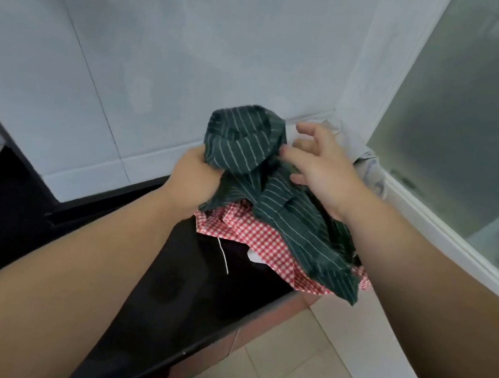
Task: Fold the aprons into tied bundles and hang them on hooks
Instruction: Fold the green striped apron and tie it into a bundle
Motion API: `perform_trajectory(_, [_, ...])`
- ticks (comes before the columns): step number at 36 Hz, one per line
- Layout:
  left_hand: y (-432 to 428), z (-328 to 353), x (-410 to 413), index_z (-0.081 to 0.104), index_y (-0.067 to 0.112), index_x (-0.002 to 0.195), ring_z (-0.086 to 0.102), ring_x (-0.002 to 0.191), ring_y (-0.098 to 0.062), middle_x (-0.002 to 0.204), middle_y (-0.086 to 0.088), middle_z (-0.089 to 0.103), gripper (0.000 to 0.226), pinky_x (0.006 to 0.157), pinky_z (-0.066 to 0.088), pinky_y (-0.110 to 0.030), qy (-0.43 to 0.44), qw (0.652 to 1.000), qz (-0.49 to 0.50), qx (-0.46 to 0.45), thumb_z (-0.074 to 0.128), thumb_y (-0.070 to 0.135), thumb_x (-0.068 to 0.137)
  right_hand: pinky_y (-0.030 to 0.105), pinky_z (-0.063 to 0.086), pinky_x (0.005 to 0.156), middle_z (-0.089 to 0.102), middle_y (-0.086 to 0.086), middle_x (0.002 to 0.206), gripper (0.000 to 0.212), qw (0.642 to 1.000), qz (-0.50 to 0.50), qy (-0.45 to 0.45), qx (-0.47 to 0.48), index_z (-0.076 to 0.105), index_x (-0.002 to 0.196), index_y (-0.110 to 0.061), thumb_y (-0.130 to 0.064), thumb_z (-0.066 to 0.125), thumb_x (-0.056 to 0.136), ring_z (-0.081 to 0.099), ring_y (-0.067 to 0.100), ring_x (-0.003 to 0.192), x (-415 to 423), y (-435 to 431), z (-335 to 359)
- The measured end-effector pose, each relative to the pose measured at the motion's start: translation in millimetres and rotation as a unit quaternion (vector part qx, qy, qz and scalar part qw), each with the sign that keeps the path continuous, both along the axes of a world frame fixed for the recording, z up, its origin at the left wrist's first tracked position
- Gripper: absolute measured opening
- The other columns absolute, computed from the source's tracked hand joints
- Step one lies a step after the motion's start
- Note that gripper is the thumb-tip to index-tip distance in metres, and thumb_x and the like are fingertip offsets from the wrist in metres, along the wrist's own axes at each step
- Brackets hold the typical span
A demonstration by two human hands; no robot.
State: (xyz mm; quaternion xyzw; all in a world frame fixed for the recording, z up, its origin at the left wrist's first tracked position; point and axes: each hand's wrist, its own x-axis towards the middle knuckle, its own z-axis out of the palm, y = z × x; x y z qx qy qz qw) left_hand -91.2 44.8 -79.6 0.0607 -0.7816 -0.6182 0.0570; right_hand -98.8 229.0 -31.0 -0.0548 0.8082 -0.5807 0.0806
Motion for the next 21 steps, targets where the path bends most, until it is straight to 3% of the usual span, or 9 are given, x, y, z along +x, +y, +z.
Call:
perform_trajectory(2, [-16.4,2.0,6.7,0.060,0.023,0.078,0.063,0.091,-0.026,0.089,-0.004,0.067,0.016,0.089,0.054,-0.051,-0.009,0.997,0.074,0.035,0.057,0.023,0.094,0.033,0.038,0.103,0.042,0.005,0.142,0.058,0.997,-0.006,0.020,0.071,0.036,0.141,-0.025,-0.033,0.062,0.089,0.045,0.019,0.125,4.6,-2.8,-10.9])
perform_trajectory(4, [-38.7,3.2,17.3,0.054,0.023,0.075,0.062,0.089,-0.028,0.082,-0.002,0.062,0.020,0.086,0.055,-0.053,-0.016,0.988,0.149,0.028,0.053,0.020,0.095,0.025,0.034,0.098,0.040,0.006,0.144,0.060,0.993,0.017,0.013,0.117,0.034,0.143,-0.021,-0.034,0.060,0.091,0.042,0.020,0.129,7.8,-9.6,-24.3])
perform_trajectory(7, [-84.4,-1.2,40.3,0.053,0.022,0.073,0.064,0.081,-0.031,0.075,-0.003,0.059,0.020,0.080,0.057,-0.052,-0.032,0.966,0.257,-0.003,0.050,0.015,0.092,0.021,0.031,0.096,0.042,0.007,0.144,0.058,0.985,0.053,0.007,0.167,0.035,0.144,-0.016,-0.031,0.059,0.092,0.042,0.020,0.130,11.7,-36.5,-44.6])
perform_trajectory(10, [-132.3,-9.8,65.9,0.051,0.027,0.073,0.063,0.083,-0.028,0.077,0.001,0.057,0.024,0.084,0.056,-0.049,-0.079,0.936,0.344,-0.006,0.049,0.014,0.093,0.022,0.032,0.097,0.041,0.010,0.144,0.058,0.978,0.100,-0.011,0.180,0.034,0.144,-0.017,-0.032,0.058,0.093,0.043,0.022,0.130,16.5,-72.5,-60.2])
perform_trajectory(11, [-145.0,-12.3,71.5,0.053,0.029,0.077,0.063,0.089,-0.026,0.081,0.001,0.058,0.023,0.087,0.055,-0.048,-0.090,0.926,0.367,-0.017,0.048,0.015,0.094,0.023,0.033,0.097,0.041,0.010,0.145,0.058,0.976,0.115,-0.015,0.185,0.033,0.144,-0.017,-0.033,0.057,0.094,0.043,0.023,0.130,18.1,-81.4,-64.0])
perform_trajectory(13, [-178.4,-17.9,91.6,0.062,0.019,0.105,0.061,0.102,-0.028,0.104,-0.006,0.064,0.020,0.093,0.052,-0.040,-0.105,0.894,0.435,-0.035,0.044,0.015,0.096,0.024,0.036,0.095,0.039,0.010,0.146,0.057,0.967,0.156,-0.013,0.199,0.032,0.145,-0.018,-0.032,0.054,0.095,0.042,0.024,0.131,24.2,-111.0,-69.7])
perform_trajectory(15, [-206.2,-22.4,112.5,0.051,0.008,0.126,0.056,0.106,-0.028,0.118,-0.008,0.058,0.031,0.088,0.043,-0.030,-0.114,0.857,0.498,-0.059,0.039,0.013,0.097,0.031,0.037,0.104,0.036,0.009,0.149,0.057,0.960,0.193,-0.010,0.202,0.030,0.146,-0.017,-0.030,0.053,0.096,0.038,0.024,0.134,33.1,-135.5,-73.9])
perform_trajectory(17, [-226.7,-24.9,132.2,0.040,0.006,0.131,0.053,0.106,-0.028,0.120,-0.008,0.051,0.038,0.079,0.041,-0.033,-0.118,0.837,0.528,-0.087,0.048,0.017,0.095,0.033,0.038,0.104,0.036,0.008,0.149,0.056,0.953,0.215,-0.003,0.213,0.029,0.147,-0.018,-0.029,0.052,0.097,0.042,0.024,0.132,41.0,-157.3,-79.1])
perform_trajectory(21, [-255.2,-33.1,173.4,-0.002,0.015,0.154,0.038,0.130,-0.036,0.156,-0.012,0.013,0.093,0.095,0.043,-0.042,-0.269,0.806,0.505,-0.154,0.064,0.021,0.089,0.030,0.042,0.086,0.038,0.010,0.145,0.056,0.928,0.270,-0.006,0.256,0.026,0.147,-0.023,-0.031,0.050,0.098,0.055,0.023,0.103,61.0,-212.5,-93.7])
